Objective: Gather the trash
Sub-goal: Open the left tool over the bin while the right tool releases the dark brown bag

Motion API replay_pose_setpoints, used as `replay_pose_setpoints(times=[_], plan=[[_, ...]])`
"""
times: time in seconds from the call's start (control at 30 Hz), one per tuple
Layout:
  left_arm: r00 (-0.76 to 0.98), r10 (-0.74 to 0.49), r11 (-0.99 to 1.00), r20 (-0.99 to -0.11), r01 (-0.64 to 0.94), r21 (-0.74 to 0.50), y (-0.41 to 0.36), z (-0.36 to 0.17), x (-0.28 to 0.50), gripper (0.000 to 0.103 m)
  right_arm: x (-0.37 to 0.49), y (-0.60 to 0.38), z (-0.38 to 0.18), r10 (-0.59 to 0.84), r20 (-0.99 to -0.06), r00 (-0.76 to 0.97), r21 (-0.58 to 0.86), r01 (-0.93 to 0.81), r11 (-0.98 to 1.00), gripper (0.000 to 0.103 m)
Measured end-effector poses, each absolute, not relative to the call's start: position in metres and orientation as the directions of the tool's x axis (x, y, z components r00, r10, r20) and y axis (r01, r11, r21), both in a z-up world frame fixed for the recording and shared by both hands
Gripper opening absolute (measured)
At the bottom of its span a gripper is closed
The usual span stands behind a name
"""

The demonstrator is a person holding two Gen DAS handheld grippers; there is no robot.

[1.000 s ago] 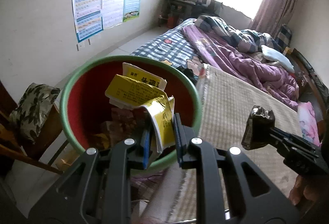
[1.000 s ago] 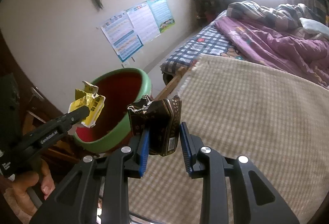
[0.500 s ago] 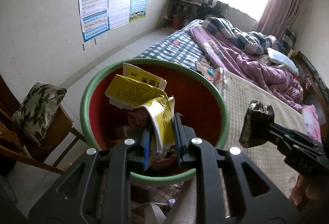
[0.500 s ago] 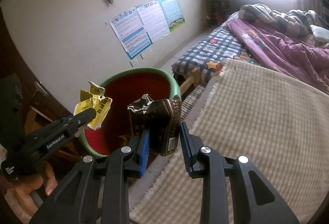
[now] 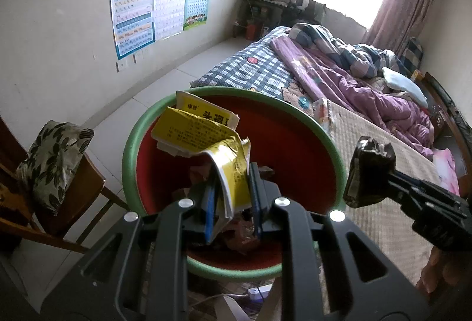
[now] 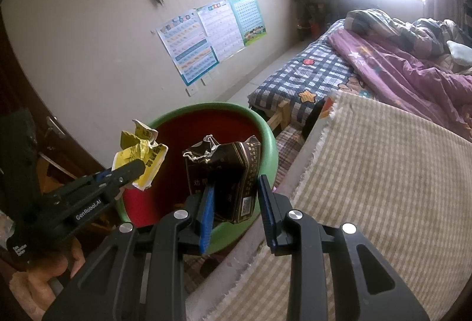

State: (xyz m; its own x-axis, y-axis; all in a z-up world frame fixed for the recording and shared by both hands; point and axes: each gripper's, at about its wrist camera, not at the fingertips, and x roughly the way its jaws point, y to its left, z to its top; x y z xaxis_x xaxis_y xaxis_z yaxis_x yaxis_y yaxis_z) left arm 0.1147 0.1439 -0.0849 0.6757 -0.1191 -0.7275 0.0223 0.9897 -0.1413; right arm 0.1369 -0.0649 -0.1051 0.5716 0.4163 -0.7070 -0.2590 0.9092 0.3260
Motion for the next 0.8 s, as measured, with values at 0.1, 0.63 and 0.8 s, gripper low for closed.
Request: replay_pose_setpoints(times=[0.1,0.63,0.8], plan=[[0.672,-0.121,0.989,-0.731,0.022,-0.144,0.145,-0.087,0.118,0.019,0.14,-0.058,-0.104,0.417,-0.705,0.574,0.322,-0.266,0.909,0.028],[0.67,-0.089,0.991,-0.737,-0.013,-0.132,0.154,-0.098,0.131,0.044,0.154,-0.034,-0.103,0.432,-0.706,0.562,0.327,-0.283,0.902,0.04],[0.687,-0.066,0.992,-0.724,-0.032,-0.121,0.155,-0.093,0.129,0.059,0.154,-0.036,-0.102,0.426,-0.703,0.569,0.325,-0.275,0.905,0.046]])
